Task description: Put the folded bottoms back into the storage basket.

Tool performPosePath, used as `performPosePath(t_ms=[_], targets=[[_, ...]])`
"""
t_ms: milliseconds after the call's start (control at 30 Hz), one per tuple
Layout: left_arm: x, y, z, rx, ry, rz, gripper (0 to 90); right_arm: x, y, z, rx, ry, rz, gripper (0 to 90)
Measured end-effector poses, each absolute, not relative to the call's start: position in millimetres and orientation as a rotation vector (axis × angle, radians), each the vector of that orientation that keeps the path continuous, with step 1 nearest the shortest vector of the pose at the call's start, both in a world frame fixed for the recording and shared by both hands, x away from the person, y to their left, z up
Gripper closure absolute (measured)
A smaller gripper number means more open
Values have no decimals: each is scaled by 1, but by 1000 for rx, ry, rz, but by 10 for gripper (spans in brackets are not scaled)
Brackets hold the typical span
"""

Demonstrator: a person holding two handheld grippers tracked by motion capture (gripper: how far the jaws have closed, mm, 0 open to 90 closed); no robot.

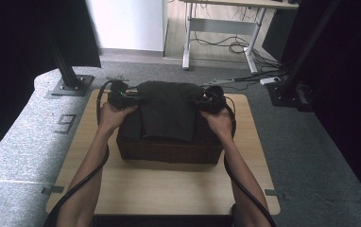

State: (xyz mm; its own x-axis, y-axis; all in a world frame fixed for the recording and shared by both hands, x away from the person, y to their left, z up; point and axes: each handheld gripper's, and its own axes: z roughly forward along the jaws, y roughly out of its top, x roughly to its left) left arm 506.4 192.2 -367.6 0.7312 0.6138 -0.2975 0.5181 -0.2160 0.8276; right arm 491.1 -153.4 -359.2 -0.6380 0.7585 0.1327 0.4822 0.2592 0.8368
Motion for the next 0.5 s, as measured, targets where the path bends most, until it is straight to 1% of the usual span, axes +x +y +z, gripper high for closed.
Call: performPosePath(t_ms=[267,500], targets=[[510,194,-390,1908,908,102,695,494,-150,-383,1180,2271,1297,685],[507,204,-396,1945,940,126,695,492,-138,-401,1197,2305,1305,686]])
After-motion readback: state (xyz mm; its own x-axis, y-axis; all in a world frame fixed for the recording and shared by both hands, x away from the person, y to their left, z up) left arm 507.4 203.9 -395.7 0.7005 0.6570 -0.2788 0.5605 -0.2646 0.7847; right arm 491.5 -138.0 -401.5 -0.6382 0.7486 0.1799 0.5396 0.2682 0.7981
